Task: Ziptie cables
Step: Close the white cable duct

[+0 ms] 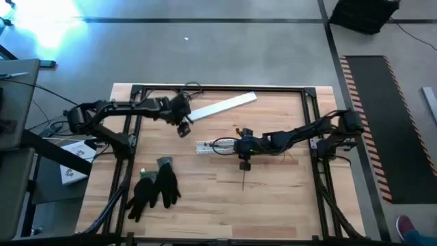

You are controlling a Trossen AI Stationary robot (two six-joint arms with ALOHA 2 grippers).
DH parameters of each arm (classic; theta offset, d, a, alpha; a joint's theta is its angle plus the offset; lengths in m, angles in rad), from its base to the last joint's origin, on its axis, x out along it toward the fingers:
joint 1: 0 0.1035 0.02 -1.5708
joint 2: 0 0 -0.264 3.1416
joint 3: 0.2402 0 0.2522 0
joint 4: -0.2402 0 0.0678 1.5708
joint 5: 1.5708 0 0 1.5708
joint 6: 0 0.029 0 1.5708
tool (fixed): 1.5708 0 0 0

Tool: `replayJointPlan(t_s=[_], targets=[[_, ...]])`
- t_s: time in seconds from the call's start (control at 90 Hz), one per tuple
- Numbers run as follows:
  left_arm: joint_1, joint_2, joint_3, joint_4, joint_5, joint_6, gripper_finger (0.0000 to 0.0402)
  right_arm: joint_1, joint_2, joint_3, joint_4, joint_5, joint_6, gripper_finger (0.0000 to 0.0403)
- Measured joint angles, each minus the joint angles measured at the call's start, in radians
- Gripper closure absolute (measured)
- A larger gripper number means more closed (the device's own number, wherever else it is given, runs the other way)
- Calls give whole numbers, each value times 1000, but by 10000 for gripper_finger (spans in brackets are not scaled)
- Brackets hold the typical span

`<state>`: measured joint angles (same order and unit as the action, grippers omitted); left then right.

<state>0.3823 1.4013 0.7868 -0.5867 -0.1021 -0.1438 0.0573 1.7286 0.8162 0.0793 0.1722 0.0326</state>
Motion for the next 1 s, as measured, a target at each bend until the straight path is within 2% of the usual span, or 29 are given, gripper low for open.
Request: replayJointPlan(t_s=[0.089, 0.222, 0.389, 0.556, 0.656, 0.789, 1.0], targets=[[-109, -41, 0, -39, -65, -95, 198, -6, 50, 11, 65, -7, -27, 345], [-258, -104, 0, -48, -119, -219, 204, -17, 99, 83, 44, -19, -47, 349], [-399, -173, 0, -45, -206, -344, 205, -16, 91, 217, -96, -96, -117, 352], [-509, -194, -7, -41, -336, -443, 205, -25, 83, 353, -376, -83, -219, 319], [-560, -185, -29, -39, -406, -504, 205, -46, 84, 358, -419, -70, -251, 288], [-610, -178, -55, -29, -431, -585, 205, -83, 84, 319, -425, -74, -253, 259], [-659, -177, -93, 28, -450, -643, 205, -113, 89, 298, -403, -148, -310, 264]])
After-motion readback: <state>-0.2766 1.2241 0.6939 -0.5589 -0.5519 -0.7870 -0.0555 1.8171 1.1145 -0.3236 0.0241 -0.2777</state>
